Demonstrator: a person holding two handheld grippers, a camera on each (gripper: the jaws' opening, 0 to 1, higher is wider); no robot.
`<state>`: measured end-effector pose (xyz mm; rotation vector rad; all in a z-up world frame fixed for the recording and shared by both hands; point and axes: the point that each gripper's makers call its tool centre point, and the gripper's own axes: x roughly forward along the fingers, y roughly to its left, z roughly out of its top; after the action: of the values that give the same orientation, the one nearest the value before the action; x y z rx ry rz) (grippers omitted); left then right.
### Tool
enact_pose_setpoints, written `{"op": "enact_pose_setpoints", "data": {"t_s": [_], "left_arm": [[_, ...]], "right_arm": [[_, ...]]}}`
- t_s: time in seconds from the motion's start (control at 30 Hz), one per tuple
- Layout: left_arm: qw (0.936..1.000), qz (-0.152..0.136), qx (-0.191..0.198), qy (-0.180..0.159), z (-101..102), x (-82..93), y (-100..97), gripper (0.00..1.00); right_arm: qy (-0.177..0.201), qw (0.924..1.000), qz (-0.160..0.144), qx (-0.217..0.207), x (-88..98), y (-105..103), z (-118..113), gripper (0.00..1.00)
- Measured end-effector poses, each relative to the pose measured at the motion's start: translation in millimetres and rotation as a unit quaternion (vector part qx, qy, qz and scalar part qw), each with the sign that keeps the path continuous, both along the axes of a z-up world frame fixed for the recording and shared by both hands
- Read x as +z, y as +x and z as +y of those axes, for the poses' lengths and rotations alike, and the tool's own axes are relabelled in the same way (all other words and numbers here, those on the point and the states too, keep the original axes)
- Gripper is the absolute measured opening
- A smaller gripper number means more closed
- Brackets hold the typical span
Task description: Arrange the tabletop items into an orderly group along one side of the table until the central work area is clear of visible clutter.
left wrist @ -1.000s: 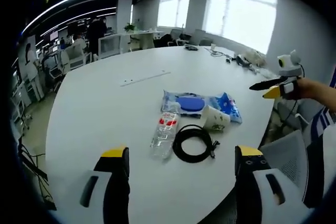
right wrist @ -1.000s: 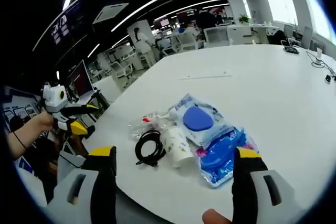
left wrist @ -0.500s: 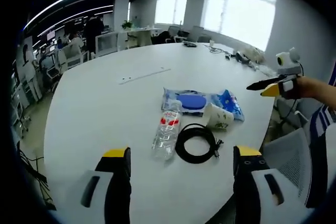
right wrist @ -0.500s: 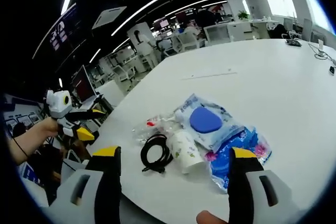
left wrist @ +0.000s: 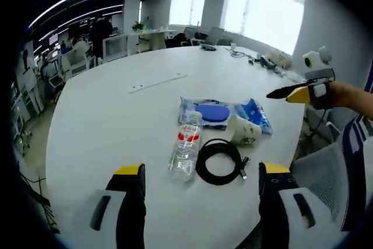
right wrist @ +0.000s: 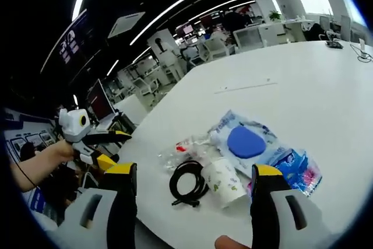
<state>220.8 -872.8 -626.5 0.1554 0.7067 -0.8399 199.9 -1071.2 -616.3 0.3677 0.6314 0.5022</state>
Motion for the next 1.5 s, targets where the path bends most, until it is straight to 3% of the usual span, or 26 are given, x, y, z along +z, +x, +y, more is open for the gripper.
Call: {"op": "enact_pose_setpoints", "data": {"t_s": [0.2,0.33,0.67,0.83,1.0,1.5], "left_arm": [[1.0000,0.004,-0.003,0.005,0,-4.6,3.4,0.75],[1.0000,0.008,-0.004,0.003,-2,-7.6,4.7,0.75],[0.9999,0.013,-0.008,0.001,-4,-13.8,12.3,0.74],[0.9999,0.002,-0.009,-0.014,-9,-13.4,17.9,0.67],[0.9995,0.014,-0.005,-0.028,-14,-17.9,20.5,0.73],[0.9995,0.026,-0.003,-0.017,-14,-33.5,34.3,0.70]], "right_arm": [[0.003,1.0000,0.005,-0.006,-2.2,11,-1,0.78],[-0.030,0.9995,0.008,-0.001,-8.3,18,-3,0.76],[-0.026,0.9993,0.026,-0.006,-18.2,35,4,0.73],[-0.006,0.9995,0.030,-0.012,-19.3,45,11,0.73],[0.005,0.9991,0.038,-0.018,-23.2,51,15,0.73],[0.028,0.9967,0.063,-0.042,-37.7,71,22,0.73]]}}
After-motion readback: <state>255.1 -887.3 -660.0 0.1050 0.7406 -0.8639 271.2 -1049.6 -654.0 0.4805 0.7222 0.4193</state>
